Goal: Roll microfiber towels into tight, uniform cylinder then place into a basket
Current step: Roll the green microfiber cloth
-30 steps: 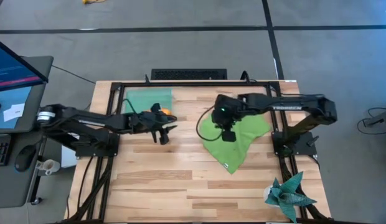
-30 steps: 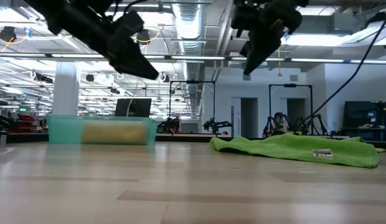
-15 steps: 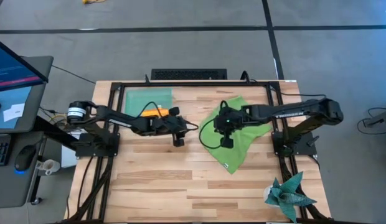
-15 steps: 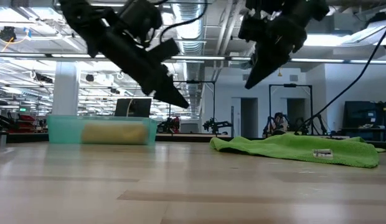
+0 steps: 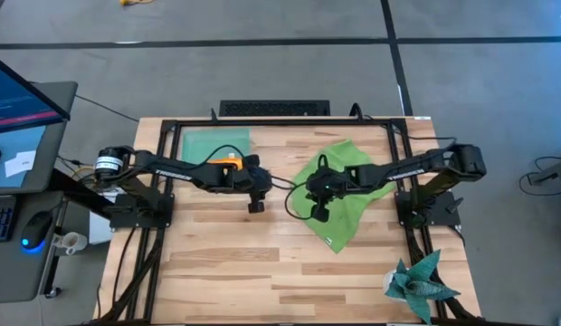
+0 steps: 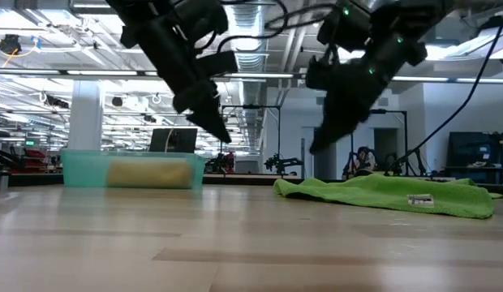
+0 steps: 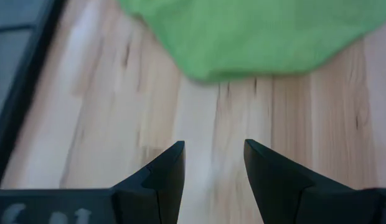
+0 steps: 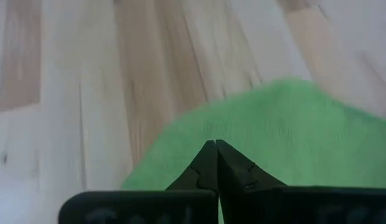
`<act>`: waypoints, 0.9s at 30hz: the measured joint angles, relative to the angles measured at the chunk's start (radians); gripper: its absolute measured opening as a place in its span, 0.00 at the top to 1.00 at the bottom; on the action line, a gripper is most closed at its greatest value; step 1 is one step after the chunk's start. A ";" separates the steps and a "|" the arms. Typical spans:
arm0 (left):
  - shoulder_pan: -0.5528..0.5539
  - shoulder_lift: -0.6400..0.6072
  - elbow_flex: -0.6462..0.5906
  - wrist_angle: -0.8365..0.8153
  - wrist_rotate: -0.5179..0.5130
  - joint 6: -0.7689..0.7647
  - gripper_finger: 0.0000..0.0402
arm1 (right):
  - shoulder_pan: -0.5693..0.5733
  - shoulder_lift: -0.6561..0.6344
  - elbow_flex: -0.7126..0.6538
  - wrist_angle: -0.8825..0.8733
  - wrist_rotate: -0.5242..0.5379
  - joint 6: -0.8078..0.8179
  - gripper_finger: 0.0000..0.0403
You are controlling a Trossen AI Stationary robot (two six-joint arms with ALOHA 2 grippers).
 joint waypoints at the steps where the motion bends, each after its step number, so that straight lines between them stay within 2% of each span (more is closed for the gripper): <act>1: 0.000 0.000 0.000 -0.023 0.000 -0.008 0.61 | -0.001 0.018 0.002 0.040 0.000 0.016 0.96; 5: 0.000 0.000 0.000 -0.082 0.000 -0.080 0.61 | -0.002 0.104 0.007 0.088 0.000 0.016 0.94; 12: -0.028 0.007 -0.005 -0.077 -0.001 -0.149 0.61 | -0.024 0.249 0.055 0.097 0.026 0.003 0.95; 21: -0.073 0.009 -0.042 -0.071 -0.003 -0.159 0.61 | 0.005 0.329 0.135 0.093 0.025 0.026 0.95; 27: -0.077 0.009 -0.044 -0.065 -0.001 -0.176 0.61 | 0.074 0.398 0.180 0.131 -0.058 0.028 0.95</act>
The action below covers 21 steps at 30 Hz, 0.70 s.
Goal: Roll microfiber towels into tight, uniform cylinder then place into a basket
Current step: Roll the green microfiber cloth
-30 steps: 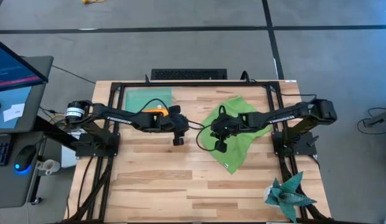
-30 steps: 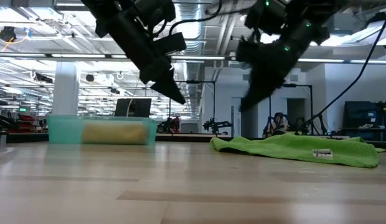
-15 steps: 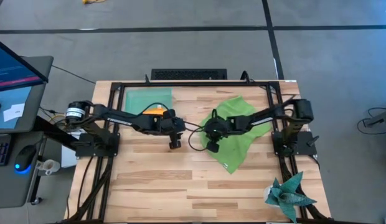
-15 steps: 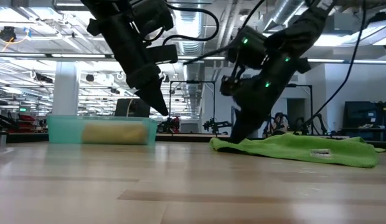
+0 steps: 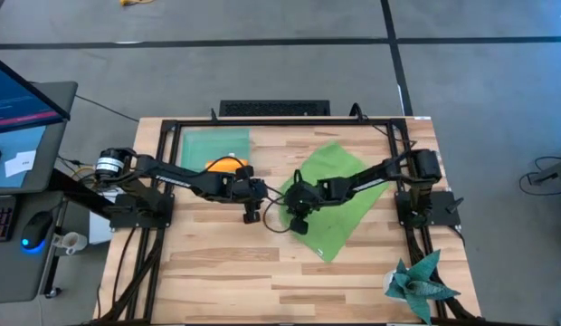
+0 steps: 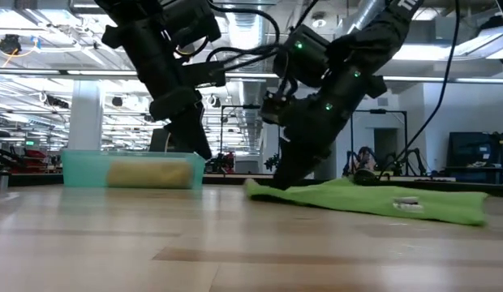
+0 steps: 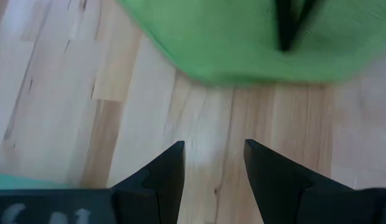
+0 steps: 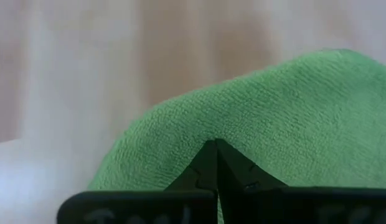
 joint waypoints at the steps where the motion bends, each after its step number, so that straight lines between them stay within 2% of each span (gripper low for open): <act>1: 0.000 0.000 0.000 0.001 0.006 0.000 0.61 | 0.013 0.012 0.009 -0.001 -0.017 0.000 0.95; 10: -0.015 0.000 0.000 0.012 0.069 -0.021 0.61 | 0.130 0.071 0.112 -0.033 -0.279 0.048 0.93; 16: -0.044 0.000 0.000 0.016 0.070 -0.045 0.61 | 0.197 0.073 0.168 -0.127 -0.313 0.048 0.95; 21: -0.073 0.000 0.000 0.017 0.073 -0.079 0.61 | 0.231 0.051 0.208 -0.239 -0.265 0.052 0.95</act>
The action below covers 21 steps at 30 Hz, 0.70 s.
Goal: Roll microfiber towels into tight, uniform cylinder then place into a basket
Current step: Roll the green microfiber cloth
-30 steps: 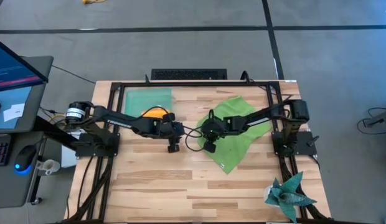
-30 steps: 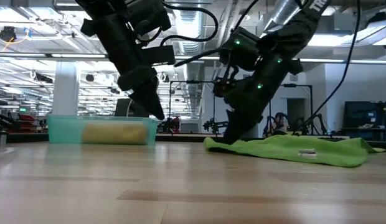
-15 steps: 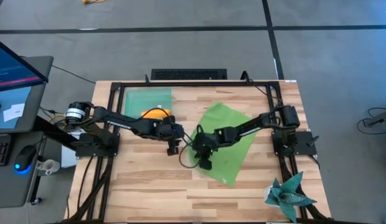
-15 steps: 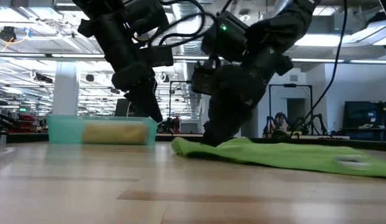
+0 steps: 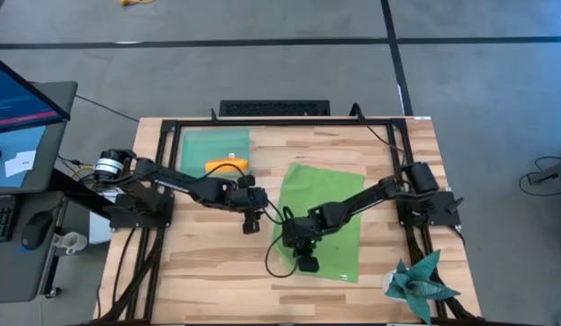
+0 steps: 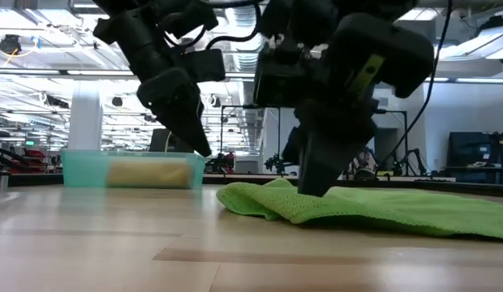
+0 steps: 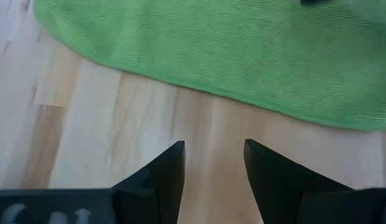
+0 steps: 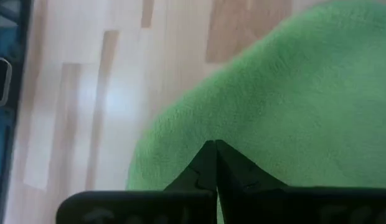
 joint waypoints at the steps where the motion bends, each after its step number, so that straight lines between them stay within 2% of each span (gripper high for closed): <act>1: -0.008 0.000 0.000 0.000 0.000 0.000 0.61 | 0.008 -0.013 0.000 -0.010 0.016 0.000 0.95; 7: -0.055 0.000 0.000 0.048 0.000 0.019 0.61 | 0.052 -0.077 0.003 -0.061 0.042 -0.003 0.94; 14: -0.073 0.000 0.000 0.234 0.015 0.074 0.61 | 0.131 -0.198 0.002 -0.221 0.274 -0.022 0.94; 17: -0.073 0.000 0.000 0.249 0.036 0.078 0.61 | 0.178 -0.242 -0.001 -0.262 0.373 -0.027 0.94; 21: -0.073 0.000 0.000 0.270 0.037 0.080 0.61 | 0.233 -0.299 -0.048 -0.253 0.449 -0.028 0.94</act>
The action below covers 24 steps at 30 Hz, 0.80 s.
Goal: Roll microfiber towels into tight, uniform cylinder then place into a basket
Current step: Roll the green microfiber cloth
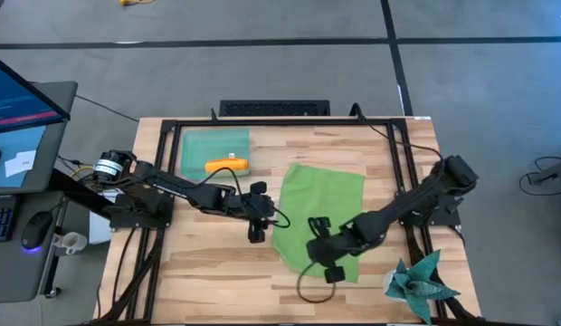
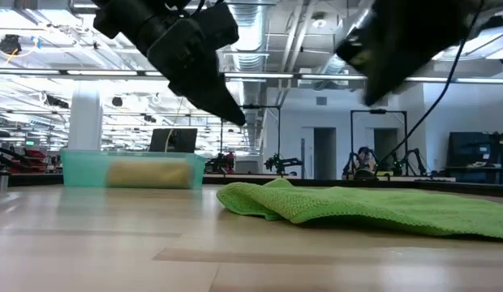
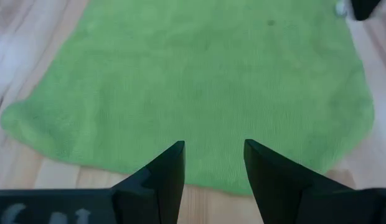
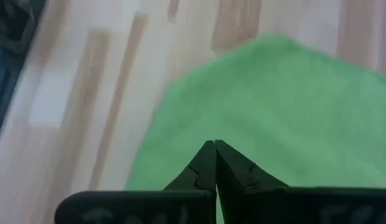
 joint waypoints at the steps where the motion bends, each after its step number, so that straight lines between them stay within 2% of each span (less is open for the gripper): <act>1: 0.000 0.000 0.000 0.014 0.000 0.000 0.61 | 0.010 -0.011 -0.013 -0.004 0.009 0.007 0.94; 9: 0.000 0.056 0.005 0.155 0.027 0.061 0.61 | 0.064 -0.128 -0.144 0.013 0.131 0.114 0.94; 16: 0.005 0.127 0.009 0.213 0.032 0.107 0.61 | 0.109 -0.178 -0.267 0.143 0.141 0.166 0.94; 21: 0.019 0.186 0.009 0.285 0.099 0.108 0.61 | 0.127 -0.176 -0.334 0.233 0.155 0.181 0.94; 24: 0.029 0.221 0.009 0.306 0.106 0.099 0.61 | 0.138 -0.175 -0.361 0.270 0.155 0.193 0.94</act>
